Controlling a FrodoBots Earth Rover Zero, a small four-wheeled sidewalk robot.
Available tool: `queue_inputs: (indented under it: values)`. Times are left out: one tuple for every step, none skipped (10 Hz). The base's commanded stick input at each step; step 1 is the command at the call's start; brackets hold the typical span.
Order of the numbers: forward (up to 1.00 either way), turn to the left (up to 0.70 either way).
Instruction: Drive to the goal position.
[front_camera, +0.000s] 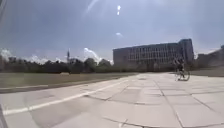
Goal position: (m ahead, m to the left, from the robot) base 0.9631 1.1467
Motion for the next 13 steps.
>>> queue_inputs:
  values:
    - [0.5, -0.49]
    - [0.5, -0.49]
    - [0.5, -0.31]
    - [0.5, -0.03]
    - [0.5, 0.01]
    - [0.5, 0.01]
    - [0.5, 0.01]
    - [0.5, 0.01]
    - [0.5, 0.01]
    - [0.5, 0.01]
    - [0.5, 0.01]
    - [0.5, 0.01]
    - [0.5, 0.01]
